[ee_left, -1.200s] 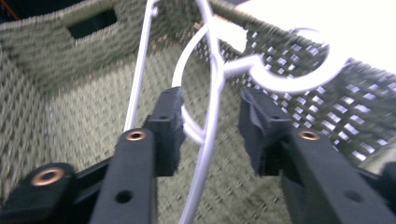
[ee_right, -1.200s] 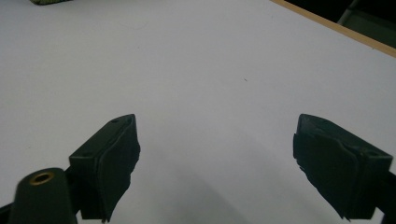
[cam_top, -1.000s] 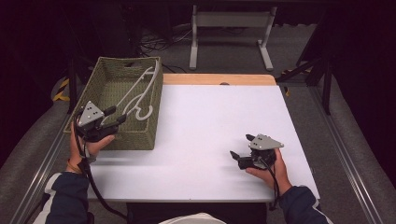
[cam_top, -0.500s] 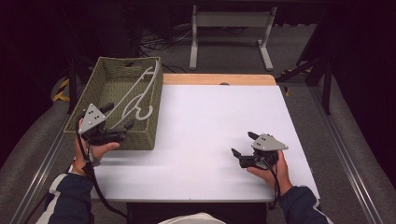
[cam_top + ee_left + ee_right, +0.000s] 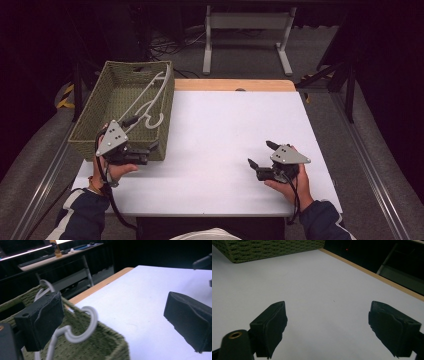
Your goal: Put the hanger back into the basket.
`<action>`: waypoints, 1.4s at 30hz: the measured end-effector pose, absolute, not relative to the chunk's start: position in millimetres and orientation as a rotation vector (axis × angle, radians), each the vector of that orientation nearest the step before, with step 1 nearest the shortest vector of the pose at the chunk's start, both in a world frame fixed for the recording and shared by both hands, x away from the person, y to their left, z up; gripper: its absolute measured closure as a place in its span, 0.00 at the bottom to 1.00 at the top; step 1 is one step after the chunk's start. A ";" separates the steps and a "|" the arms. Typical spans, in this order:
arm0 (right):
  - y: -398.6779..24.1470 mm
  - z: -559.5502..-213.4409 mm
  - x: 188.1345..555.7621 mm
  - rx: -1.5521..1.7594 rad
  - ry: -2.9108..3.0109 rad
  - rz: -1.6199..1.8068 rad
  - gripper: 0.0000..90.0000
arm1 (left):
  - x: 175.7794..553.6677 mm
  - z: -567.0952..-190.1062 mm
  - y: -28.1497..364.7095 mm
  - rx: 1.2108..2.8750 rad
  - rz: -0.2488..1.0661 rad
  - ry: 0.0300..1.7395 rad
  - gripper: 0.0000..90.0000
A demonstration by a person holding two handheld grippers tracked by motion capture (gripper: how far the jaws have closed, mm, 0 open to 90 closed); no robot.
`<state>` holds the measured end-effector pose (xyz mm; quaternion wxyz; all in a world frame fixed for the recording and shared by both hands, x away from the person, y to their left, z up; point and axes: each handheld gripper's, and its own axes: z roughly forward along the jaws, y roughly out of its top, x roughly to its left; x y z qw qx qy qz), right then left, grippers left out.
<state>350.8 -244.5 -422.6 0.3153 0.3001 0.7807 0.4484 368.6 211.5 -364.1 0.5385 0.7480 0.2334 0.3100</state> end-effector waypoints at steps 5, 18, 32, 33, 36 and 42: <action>-243.7 -421.3 347.8 0.786 2.048 1.188 0.17 | 359.9 -370.3 202.5 1.768 0.719 0.547 0.07; -239.1 -423.4 336.2 0.777 2.049 1.185 0.17 | 338.3 -393.7 184.9 1.809 0.664 0.481 0.08; -240.3 -425.6 332.5 0.762 2.038 1.183 0.17 | 340.7 -430.1 188.0 1.898 0.678 0.528 0.07; -240.6 -426.1 332.3 0.756 2.035 1.175 0.16 | 341.6 -434.3 190.2 1.908 0.697 0.531 0.06; -241.7 -428.6 332.6 0.747 2.050 1.168 0.16 | 345.6 -442.0 197.7 1.901 0.645 0.596 0.06; -241.8 -429.5 332.7 0.751 2.040 1.180 0.15 | 347.1 -445.1 205.2 1.900 0.630 0.623 0.05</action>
